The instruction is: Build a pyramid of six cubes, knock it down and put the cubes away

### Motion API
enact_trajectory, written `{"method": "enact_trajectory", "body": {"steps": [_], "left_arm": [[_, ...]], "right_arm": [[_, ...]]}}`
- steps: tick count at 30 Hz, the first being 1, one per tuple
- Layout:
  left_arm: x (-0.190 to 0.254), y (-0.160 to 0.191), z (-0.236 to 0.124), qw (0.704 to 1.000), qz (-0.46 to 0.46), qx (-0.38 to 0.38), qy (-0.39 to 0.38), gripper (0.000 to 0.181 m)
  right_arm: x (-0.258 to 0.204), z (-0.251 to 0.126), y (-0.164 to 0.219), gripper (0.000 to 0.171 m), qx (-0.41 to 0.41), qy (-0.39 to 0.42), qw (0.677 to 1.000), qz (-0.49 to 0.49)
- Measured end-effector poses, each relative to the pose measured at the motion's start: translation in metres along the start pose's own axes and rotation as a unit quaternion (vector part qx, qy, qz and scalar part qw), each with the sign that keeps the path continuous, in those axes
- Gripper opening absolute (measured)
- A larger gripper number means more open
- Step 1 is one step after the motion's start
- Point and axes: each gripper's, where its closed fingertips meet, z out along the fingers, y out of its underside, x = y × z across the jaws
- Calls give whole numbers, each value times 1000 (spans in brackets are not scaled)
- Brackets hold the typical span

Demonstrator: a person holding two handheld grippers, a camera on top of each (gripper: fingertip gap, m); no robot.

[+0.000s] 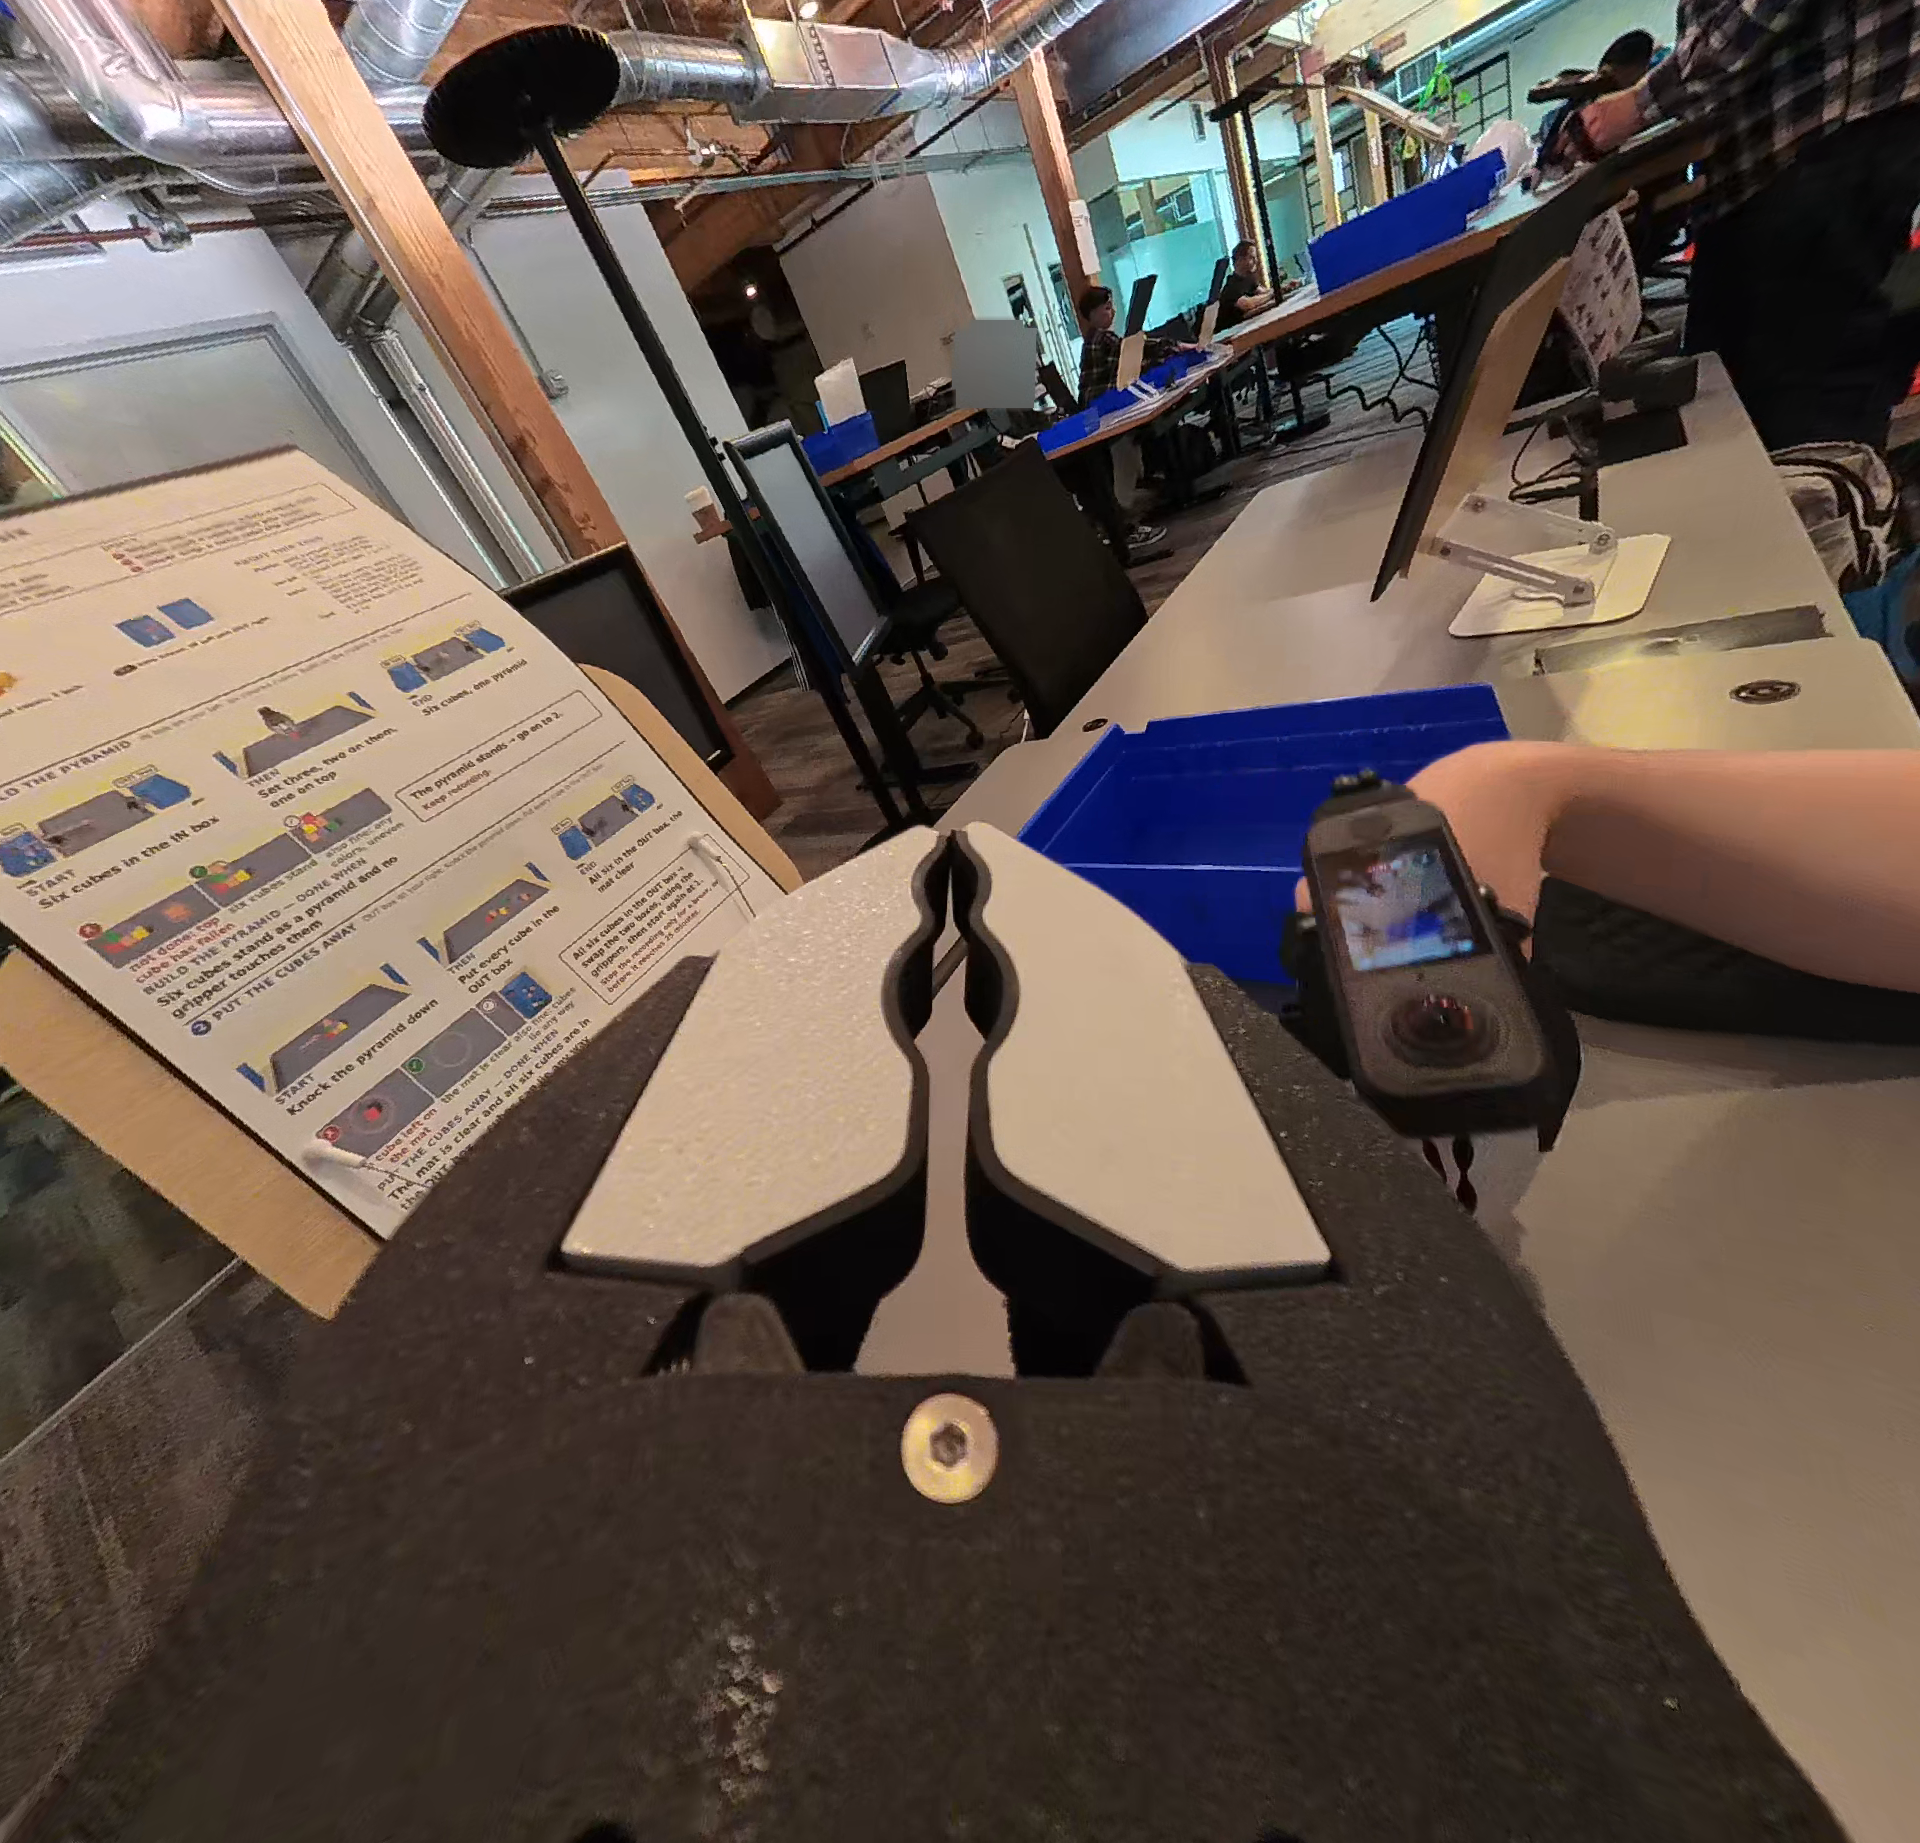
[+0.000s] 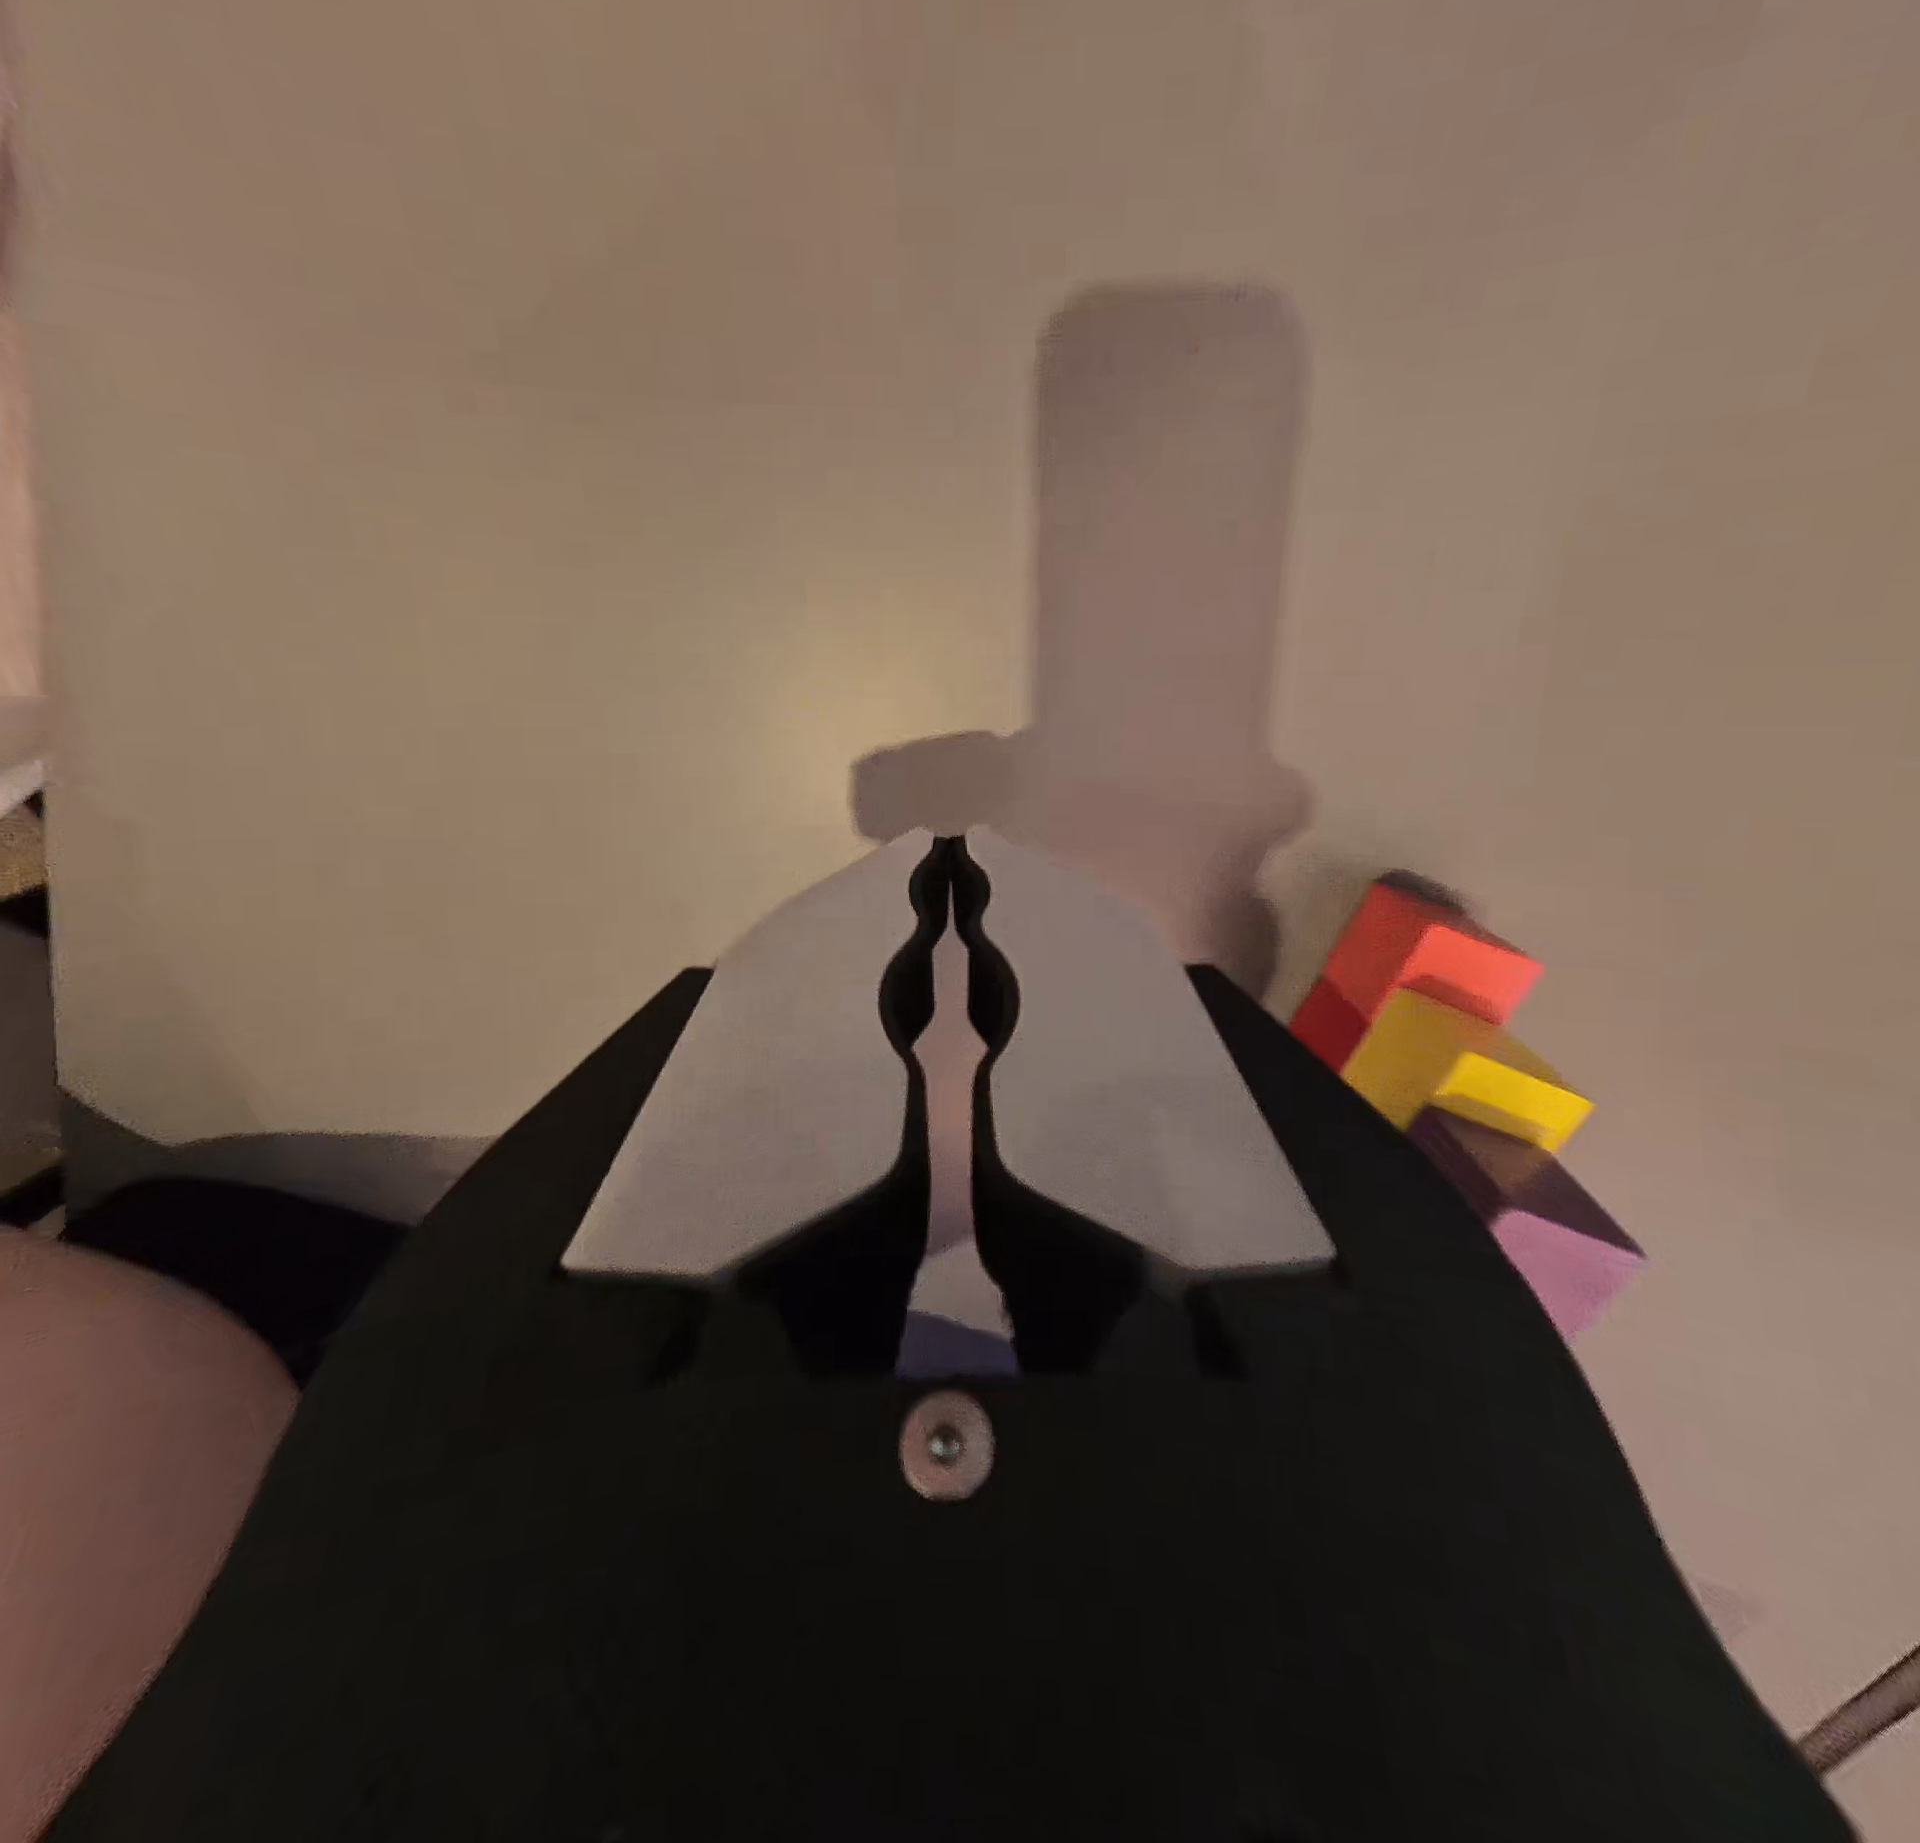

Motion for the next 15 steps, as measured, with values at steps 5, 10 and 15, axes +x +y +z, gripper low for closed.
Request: {"method": "enact_trajectory", "body": {"steps": [5, 10, 15], "left_arm": [[-5, -3, -10, 1000, 3, 0, -9, 0], [-4, -8, -16, 1000, -12, 10, 4, 0], [-4, -7, -17, 1000, -10, 6, 8, 0]], "right_arm": [[-5, 10, 11, 1, -32, -12, 999, 12], [-3, 17, 14, 1, -39, -11, 999, 14], [3, 24, 19, 1, -45, -17, 998, 31]]}}
